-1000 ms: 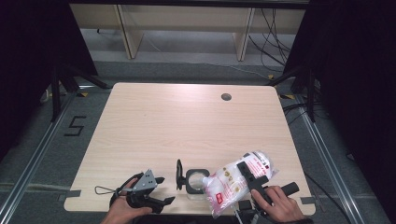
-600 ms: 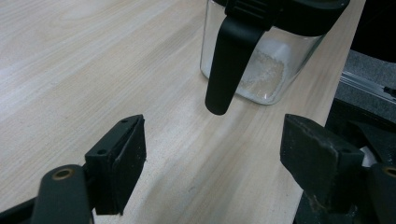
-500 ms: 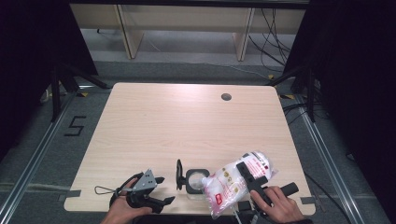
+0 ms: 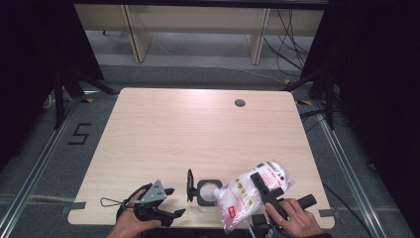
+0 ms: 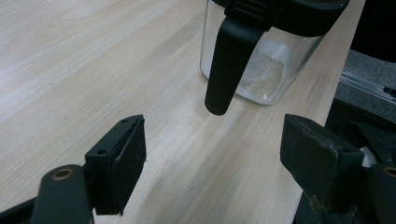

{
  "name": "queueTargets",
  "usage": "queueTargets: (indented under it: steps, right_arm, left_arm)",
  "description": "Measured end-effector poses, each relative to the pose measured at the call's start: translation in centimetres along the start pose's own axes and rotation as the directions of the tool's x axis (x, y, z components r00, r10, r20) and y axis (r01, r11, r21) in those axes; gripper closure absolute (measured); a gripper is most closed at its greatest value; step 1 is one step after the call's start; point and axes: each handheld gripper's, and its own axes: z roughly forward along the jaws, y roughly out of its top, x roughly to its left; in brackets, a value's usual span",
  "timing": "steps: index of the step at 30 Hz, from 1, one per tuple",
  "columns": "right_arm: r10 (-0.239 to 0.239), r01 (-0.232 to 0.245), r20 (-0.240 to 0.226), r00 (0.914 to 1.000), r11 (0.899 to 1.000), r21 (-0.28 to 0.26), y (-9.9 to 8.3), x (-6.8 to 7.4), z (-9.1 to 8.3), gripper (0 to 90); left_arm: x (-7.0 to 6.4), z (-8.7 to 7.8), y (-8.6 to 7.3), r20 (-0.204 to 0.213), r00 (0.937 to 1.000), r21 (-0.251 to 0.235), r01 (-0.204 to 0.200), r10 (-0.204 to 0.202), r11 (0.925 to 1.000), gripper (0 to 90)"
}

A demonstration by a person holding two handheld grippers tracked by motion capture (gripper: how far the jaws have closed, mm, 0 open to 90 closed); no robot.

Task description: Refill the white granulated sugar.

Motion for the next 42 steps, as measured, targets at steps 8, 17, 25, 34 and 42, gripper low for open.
queueTargets:
  steps: [8,17,25,34,42]
  right_arm:
    - [0.02,-0.02,-0.001,0.9998,1.0,0.007,0.09,0.07,-0.14,40.3]
    - [0.004,-0.004,0.0,1.0,1.0,0.012,-0.06,0.0,-0.15,40.3]
    - [-0.002,0.002,0.005,1.0,1.0,0.017,-0.04,-0.01,-0.2,40.4]
    - [0.012,-0.012,0.006,0.9999,1.0,0.019,-0.09,-0.04,-0.31,40.6]
    - [-0.01,0.01,0.007,0.9999,1.0,0.008,-0.17,-0.12,-0.13,40.7]
  left_arm:
    - [-0.06,0.02,0.0,0.0,1.0,-0.007,0.008,-0.008,0.9999,22.3]
    - [0.01,0.0,0.0,0.0,1.0,0.0,-0.001,0.001,1.0,22.3]
    - [-0.05,0.03,-0.01,0.001,1.0,-0.007,0.007,-0.007,0.9999,22.3]
    - [-0.05,0.02,0.01,0.001,1.0,-0.008,0.007,-0.007,0.9999,22.3]
    - [0.02,-0.02,0.01,-0.001,1.0,0.0,-0.001,0.001,1.0,22.3]
